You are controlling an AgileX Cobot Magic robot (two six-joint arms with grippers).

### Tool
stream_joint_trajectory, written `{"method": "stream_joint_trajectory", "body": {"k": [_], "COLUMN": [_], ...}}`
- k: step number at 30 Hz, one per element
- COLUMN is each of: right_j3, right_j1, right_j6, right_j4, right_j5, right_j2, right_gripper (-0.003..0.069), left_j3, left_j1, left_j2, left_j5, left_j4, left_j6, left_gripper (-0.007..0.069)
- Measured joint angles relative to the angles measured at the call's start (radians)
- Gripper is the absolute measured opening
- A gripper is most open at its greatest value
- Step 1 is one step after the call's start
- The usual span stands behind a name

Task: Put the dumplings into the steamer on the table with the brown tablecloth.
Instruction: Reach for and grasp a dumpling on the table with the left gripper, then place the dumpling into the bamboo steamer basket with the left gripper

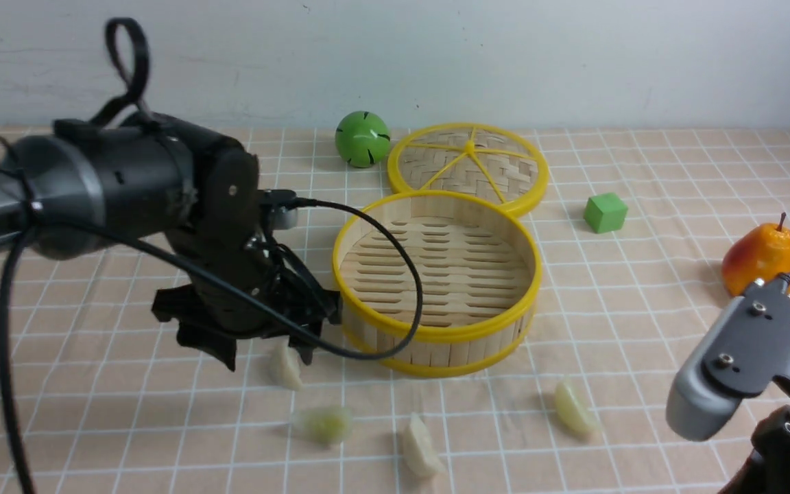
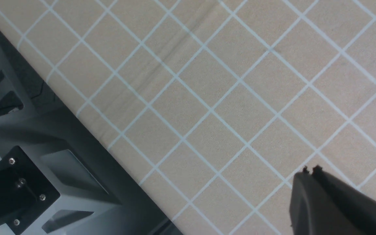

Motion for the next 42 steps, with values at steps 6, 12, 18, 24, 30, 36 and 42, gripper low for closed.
{"method": "stream_joint_trajectory", "body": {"k": [6, 12, 18, 24, 30, 36, 42], "right_j3": [0.000, 0.000, 0.000, 0.000, -0.006, -0.007, -0.007], "right_j1": [0.000, 0.000, 0.000, 0.000, 0.000, 0.000, 0.000], "right_j6": [0.000, 0.000, 0.000, 0.000, 0.032, 0.075, 0.077], "right_j4": [-0.015, -0.041, -0.058, -0.067, -0.067, -0.067, -0.067], "right_j5": [0.029, 0.045, 0.049, 0.023, 0.055, 0.111, 0.114], "right_j2": [-0.010, -0.011, -0.011, -0.011, -0.013, -0.073, -0.162], "right_gripper": [0.0000, 0.0004, 0.0011, 0.0014, 0.0021, 0.0026, 0.0031], "left_j3": [-0.055, -0.069, -0.202, -0.495, -0.709, -0.819, -0.824], "left_j1": [0.000, 0.000, -0.003, -0.070, -0.156, -0.161, -0.161], "left_j2": [0.127, 0.161, 0.100, 0.077, 0.221, 0.400, 0.515], "left_j5": [-0.050, -0.036, 0.061, 0.120, 0.114, 0.011, -0.056], "left_j4": [0.004, 0.015, 0.011, 0.009, -0.002, 0.000, 0.026], "left_j6": [-0.028, -0.048, 0.030, 0.115, 0.148, 0.151, 0.148], "left_gripper": [0.0492, 0.0216, 0.0217, 0.0217, 0.0217, 0.0217, 0.0217]}}
